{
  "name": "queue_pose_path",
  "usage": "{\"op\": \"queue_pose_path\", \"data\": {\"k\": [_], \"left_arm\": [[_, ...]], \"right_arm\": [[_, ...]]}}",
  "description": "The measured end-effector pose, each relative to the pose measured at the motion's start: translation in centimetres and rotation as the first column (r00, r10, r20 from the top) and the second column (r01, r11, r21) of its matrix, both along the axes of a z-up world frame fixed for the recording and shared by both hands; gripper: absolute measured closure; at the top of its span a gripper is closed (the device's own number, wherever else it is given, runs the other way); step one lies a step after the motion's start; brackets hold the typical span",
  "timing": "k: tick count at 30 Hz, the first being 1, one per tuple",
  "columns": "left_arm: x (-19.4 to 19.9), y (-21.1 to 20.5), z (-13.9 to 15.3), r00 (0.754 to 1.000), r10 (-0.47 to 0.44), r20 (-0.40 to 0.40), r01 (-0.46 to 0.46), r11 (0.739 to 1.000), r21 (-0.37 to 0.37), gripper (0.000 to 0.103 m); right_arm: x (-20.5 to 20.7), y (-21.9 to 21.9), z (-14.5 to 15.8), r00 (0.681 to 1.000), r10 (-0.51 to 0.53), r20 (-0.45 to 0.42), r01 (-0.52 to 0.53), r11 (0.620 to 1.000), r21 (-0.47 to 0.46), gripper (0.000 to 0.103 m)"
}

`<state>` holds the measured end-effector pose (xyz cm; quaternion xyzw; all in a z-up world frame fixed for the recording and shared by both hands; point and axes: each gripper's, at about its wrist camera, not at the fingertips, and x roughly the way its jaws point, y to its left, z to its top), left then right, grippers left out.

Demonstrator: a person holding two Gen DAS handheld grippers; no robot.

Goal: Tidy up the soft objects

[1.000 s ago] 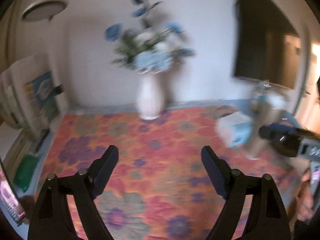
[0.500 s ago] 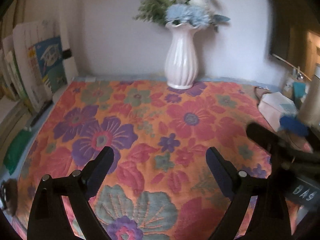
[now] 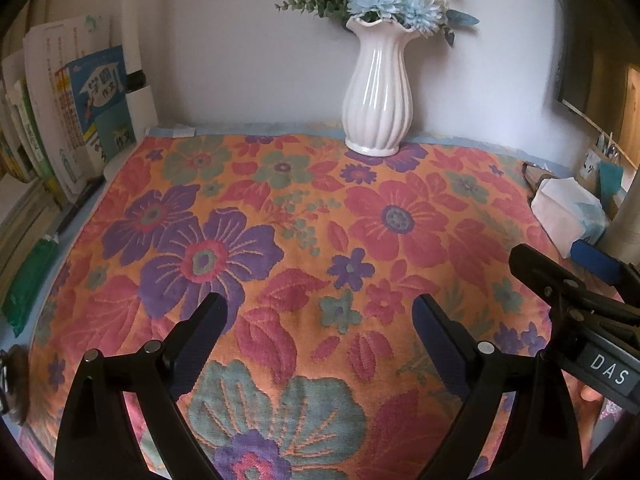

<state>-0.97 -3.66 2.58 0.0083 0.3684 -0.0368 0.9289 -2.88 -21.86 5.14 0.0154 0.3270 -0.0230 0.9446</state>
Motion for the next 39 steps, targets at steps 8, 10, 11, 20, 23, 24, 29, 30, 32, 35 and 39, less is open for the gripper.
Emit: {"op": "queue_pose_path", "data": {"k": [8,10,11,20,23,24,29,30,32,35,39], "left_arm": [[0.4,0.2,-0.4,0.999,-0.002,-0.033,0.002,1.0,-0.002,0.01],[0.4,0.3,-0.4,0.999,0.002,-0.037,-0.002,1.0,0.0,0.01],[0.4,0.3,-0.4,0.999,0.005,-0.037,-0.004,1.0,0.002,0.01],[0.7,0.4,-0.6,0.999,-0.003,-0.052,0.003,1.0,0.0,0.01],[0.8,0.4,-0.7,0.998,-0.003,-0.059,0.003,1.0,0.002,0.01],[0.8,0.3,-0.7,0.998,-0.002,-0.061,0.003,1.0,0.004,0.01],[0.9,0.3,-0.9,0.998,-0.007,-0.067,0.007,1.0,0.007,0.01],[0.9,0.3,-0.9,0.998,-0.007,-0.068,0.007,1.0,0.008,0.01],[0.9,0.3,-1.0,0.997,-0.008,-0.071,0.009,1.0,0.009,0.01],[1.0,0.4,-1.0,0.997,-0.012,-0.074,0.013,1.0,0.008,0.01],[0.9,0.4,-0.9,0.998,-0.014,-0.068,0.014,1.0,0.008,0.01]], "right_arm": [[0.4,0.0,-0.3,1.0,-0.006,-0.026,0.005,1.0,-0.008,0.012],[0.4,0.0,-0.3,1.0,-0.004,-0.028,0.004,1.0,-0.011,0.012],[0.4,0.0,-0.3,1.0,-0.004,-0.027,0.003,1.0,-0.011,0.012],[0.6,0.0,-0.5,0.999,-0.003,-0.04,0.003,1.0,-0.002,0.011],[0.6,0.1,-0.6,0.999,-0.004,-0.044,0.004,1.0,-0.002,0.011],[0.6,0.1,-0.6,0.999,-0.004,-0.046,0.004,1.0,-0.003,0.011],[0.8,0.2,-0.8,0.998,-0.006,-0.057,0.005,1.0,-0.006,0.011],[0.8,0.1,-0.8,0.998,-0.005,-0.06,0.005,1.0,-0.007,0.011],[0.8,0.1,-0.9,0.998,-0.006,-0.064,0.005,1.0,-0.008,0.011],[0.9,0.1,-0.8,0.998,-0.005,-0.064,0.004,1.0,-0.012,0.011],[0.9,0.1,-0.8,0.998,-0.003,-0.062,0.002,1.0,-0.012,0.011]]}}
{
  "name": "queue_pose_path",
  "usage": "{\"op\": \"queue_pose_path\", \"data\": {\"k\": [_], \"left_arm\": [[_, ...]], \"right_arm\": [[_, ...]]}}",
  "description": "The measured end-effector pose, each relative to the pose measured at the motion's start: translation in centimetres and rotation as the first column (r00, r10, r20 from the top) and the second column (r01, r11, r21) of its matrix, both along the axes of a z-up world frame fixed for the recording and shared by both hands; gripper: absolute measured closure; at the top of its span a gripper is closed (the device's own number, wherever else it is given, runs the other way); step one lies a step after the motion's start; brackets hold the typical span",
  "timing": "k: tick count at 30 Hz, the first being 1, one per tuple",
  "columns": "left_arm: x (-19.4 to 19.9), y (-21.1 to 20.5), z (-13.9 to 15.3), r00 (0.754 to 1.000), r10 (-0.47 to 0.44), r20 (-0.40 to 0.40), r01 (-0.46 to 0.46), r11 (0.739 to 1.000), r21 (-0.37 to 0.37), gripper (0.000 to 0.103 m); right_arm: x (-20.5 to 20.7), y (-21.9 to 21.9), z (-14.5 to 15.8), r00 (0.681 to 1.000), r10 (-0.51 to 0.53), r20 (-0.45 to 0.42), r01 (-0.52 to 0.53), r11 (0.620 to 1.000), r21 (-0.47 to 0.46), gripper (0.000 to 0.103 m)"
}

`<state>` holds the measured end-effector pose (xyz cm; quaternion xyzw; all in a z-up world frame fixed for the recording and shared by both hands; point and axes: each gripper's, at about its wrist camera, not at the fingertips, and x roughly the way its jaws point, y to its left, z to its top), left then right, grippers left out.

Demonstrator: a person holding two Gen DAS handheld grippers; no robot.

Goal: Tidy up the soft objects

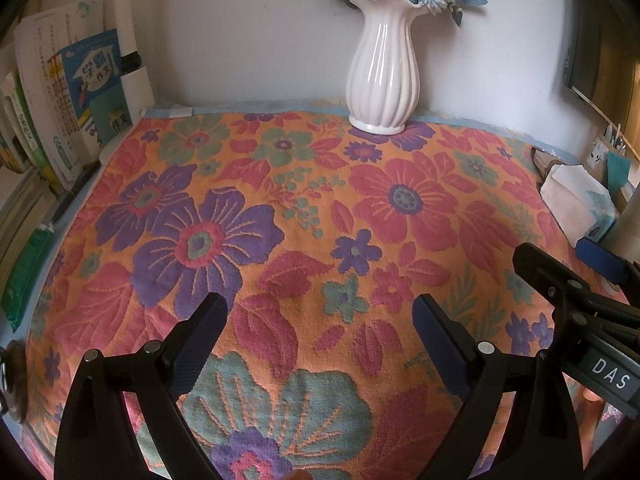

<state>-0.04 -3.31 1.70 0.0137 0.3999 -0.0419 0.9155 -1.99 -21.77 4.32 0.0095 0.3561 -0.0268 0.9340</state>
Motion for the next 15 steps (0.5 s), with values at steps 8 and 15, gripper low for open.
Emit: {"op": "queue_pose_path", "data": {"k": [8,15], "left_arm": [[-0.26,0.03,0.09,1.0,0.0,0.006,0.0,1.0,-0.005,0.01],[-0.16,0.11,0.12,1.0,-0.003,0.007,0.003,1.0,-0.008,0.01]], "right_arm": [[-0.13,0.0,0.11,1.0,0.001,0.006,-0.001,1.0,0.005,0.011],[-0.19,-0.12,0.27,1.0,0.008,0.008,-0.008,1.0,0.012,0.011]]}}
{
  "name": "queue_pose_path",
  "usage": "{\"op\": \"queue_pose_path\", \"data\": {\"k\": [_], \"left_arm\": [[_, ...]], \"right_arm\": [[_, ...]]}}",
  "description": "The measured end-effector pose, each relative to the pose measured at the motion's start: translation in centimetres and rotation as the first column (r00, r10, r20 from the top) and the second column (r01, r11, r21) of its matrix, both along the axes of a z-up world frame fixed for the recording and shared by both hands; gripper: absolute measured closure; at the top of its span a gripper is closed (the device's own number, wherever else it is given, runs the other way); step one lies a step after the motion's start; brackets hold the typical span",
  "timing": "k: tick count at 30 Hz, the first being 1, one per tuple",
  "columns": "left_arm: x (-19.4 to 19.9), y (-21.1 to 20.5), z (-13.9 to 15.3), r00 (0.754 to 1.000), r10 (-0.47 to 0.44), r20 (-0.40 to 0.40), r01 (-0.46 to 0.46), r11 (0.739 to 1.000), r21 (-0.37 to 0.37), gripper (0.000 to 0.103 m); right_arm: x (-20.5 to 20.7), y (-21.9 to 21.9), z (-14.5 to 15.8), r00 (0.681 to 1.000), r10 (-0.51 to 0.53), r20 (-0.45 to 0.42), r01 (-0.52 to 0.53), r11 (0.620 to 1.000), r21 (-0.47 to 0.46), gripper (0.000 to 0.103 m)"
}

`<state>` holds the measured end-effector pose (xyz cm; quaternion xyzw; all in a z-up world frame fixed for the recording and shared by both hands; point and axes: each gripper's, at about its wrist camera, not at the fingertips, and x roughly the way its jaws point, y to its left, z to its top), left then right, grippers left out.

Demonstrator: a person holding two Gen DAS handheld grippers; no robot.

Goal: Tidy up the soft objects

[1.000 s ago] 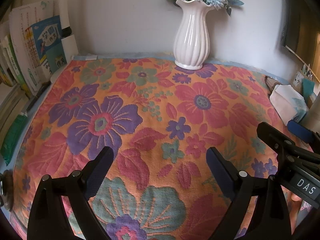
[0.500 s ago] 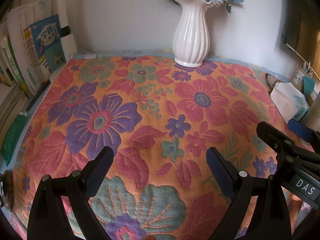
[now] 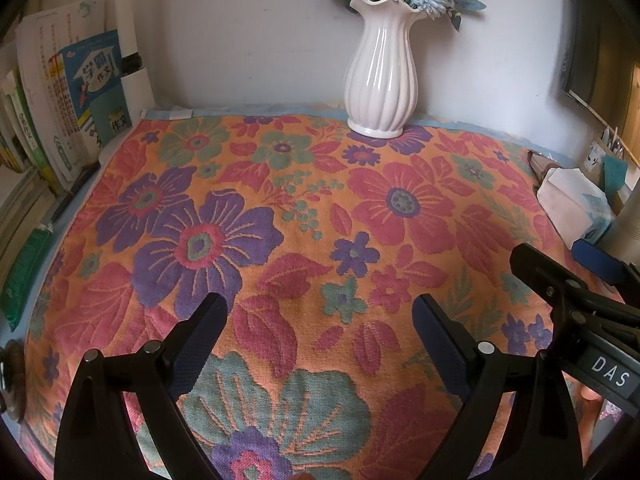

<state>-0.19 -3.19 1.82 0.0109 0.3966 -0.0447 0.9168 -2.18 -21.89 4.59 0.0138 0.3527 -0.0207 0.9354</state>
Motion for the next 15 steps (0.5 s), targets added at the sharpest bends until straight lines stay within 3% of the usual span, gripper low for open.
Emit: {"op": "queue_pose_path", "data": {"k": [15], "left_arm": [[-0.07,-0.01,-0.07,1.0,0.002,-0.001,-0.002,1.0,0.0,0.01]], "right_arm": [[0.06,0.09,-0.04,1.0,-0.001,-0.001,0.001,1.0,0.002,0.011]]}}
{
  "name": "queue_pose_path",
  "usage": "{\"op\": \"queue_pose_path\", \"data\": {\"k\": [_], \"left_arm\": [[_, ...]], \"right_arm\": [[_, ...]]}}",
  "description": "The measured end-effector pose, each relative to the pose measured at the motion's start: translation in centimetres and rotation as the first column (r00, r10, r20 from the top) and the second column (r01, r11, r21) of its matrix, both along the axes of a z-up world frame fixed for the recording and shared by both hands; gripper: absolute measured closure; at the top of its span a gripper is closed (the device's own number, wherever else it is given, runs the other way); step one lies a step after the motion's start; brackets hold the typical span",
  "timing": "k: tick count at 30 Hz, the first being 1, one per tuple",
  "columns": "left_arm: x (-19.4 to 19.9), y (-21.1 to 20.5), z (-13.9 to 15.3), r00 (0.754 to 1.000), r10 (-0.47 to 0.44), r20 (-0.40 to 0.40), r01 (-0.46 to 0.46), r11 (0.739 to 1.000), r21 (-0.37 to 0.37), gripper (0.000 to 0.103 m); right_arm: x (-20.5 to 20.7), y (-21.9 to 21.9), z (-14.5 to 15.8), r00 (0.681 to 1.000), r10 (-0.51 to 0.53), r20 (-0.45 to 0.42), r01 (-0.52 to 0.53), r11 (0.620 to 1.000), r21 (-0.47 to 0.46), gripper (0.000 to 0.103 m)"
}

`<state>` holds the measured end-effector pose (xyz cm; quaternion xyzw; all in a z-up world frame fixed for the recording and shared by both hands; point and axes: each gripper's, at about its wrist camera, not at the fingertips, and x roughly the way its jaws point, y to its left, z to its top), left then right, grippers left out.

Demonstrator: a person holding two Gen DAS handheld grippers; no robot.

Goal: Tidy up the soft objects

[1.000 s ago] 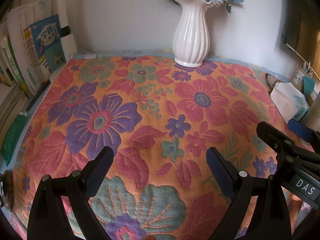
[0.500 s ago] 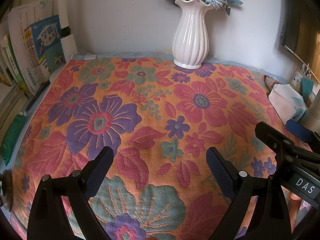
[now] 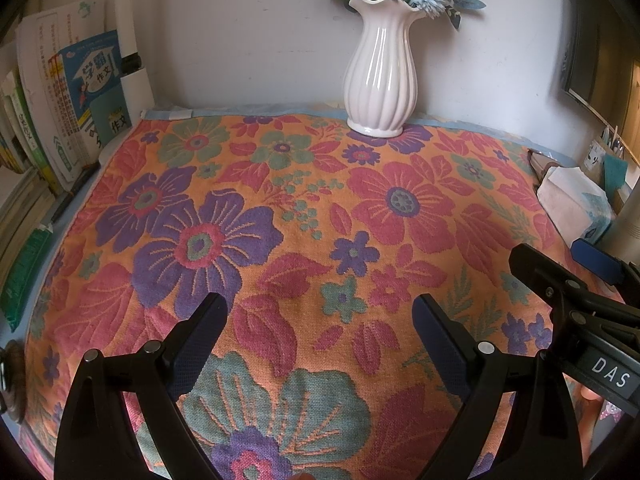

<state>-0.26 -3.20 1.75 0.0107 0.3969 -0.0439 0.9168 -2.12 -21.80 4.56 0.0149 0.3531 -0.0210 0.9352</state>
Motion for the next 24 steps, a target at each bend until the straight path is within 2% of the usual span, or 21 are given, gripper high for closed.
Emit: {"op": "queue_pose_path", "data": {"k": [24], "left_arm": [[0.03,0.02,-0.06,1.0,-0.001,-0.001,0.001,1.0,0.0,0.01]], "right_arm": [[-0.06,0.16,0.02,1.0,-0.002,-0.001,0.002,1.0,0.001,0.011]]}}
